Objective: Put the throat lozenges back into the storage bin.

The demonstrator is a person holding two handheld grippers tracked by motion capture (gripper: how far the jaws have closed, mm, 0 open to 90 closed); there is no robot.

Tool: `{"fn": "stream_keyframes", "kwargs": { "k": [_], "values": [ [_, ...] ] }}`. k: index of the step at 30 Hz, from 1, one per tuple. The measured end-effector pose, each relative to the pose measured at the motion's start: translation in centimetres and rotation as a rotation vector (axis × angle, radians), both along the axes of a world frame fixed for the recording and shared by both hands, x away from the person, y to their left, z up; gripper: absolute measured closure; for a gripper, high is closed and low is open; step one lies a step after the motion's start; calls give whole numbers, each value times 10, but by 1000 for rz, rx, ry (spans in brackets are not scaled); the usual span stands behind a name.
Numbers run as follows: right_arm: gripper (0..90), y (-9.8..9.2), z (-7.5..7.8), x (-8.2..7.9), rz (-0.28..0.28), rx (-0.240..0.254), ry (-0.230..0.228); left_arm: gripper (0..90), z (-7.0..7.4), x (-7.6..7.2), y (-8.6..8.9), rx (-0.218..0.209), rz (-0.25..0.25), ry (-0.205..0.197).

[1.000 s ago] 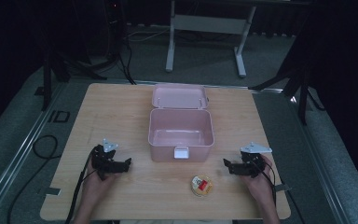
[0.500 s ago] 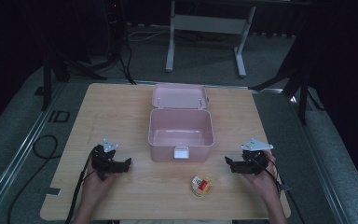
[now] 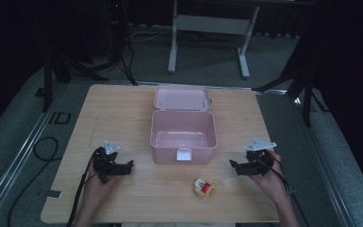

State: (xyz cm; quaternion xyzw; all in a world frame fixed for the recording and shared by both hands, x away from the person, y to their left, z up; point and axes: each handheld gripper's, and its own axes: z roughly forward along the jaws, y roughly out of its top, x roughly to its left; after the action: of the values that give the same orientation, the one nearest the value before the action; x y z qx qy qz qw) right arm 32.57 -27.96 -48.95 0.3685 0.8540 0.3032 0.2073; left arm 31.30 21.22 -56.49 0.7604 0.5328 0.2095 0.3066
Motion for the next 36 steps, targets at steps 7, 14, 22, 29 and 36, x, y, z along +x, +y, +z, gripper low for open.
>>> {"fn": "stream_keyframes", "kwargs": {
  "k": [7, 14, 22, 29, 36],
  "values": [
    [174, 1, 3, -3, 21, -34, 13, 25, 0, 0, 0, 0, 0, 1],
    [174, 6, 9, -6, 73, -70, 33, 25, 0, 0, 0, 1, 4, 2],
    [173, 11, 10, -5, 91, -96, 52, 25, 0, 0, 0, 1, 4, 2],
    [173, 17, 12, -6, 120, -122, 65, 25, 0, 0, 0, 1, 4, 2],
    [172, 22, 18, -6, 149, -153, 71, 25, 0, 0, 0, 1, 4, 2]
  ]
}}
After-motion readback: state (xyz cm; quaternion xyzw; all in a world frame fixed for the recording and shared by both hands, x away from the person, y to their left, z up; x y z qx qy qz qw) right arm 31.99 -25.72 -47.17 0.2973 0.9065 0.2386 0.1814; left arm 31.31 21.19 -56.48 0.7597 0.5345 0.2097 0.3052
